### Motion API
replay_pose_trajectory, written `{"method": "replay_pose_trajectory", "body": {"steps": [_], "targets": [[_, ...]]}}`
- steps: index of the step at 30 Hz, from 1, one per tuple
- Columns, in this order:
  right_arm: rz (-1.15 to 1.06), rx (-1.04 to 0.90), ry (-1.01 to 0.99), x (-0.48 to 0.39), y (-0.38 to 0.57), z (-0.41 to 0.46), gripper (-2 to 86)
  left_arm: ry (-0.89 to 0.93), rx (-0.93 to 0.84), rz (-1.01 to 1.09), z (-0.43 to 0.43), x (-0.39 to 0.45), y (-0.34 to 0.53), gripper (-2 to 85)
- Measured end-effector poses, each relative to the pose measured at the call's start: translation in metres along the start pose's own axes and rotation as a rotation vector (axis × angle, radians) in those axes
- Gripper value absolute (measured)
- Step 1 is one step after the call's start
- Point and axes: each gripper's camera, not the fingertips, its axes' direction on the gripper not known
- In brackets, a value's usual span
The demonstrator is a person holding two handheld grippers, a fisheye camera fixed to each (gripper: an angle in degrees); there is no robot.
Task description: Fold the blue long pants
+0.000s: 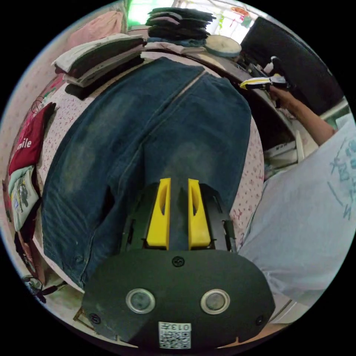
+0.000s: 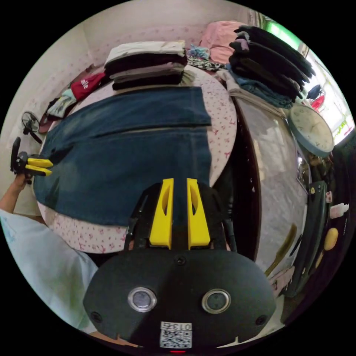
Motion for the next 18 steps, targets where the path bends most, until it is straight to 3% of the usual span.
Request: {"method": "replay_pose_trajectory", "body": {"steps": [3,6,14,18], "targets": [[0.015,-0.030,0.120,-0.032,0.041,0.012,7.1,-0.039,-0.006,0.000,0.001,0.041,0.029,7.1],[0.264,0.083,0.247,-0.027,0.076,0.011,8.0,-0.019,0.008,-0.091,0.004,0.060,0.049,7.0],[0.591,0.106,-0.148,0.007,0.122,0.028,9.5,0.017,-0.019,-0.098,0.000,0.088,0.071,7.2],[0.680,0.080,-0.232,0.006,0.131,0.048,8.6,-0.001,-0.055,-0.075,-0.003,0.093,0.077,7.3]]}}
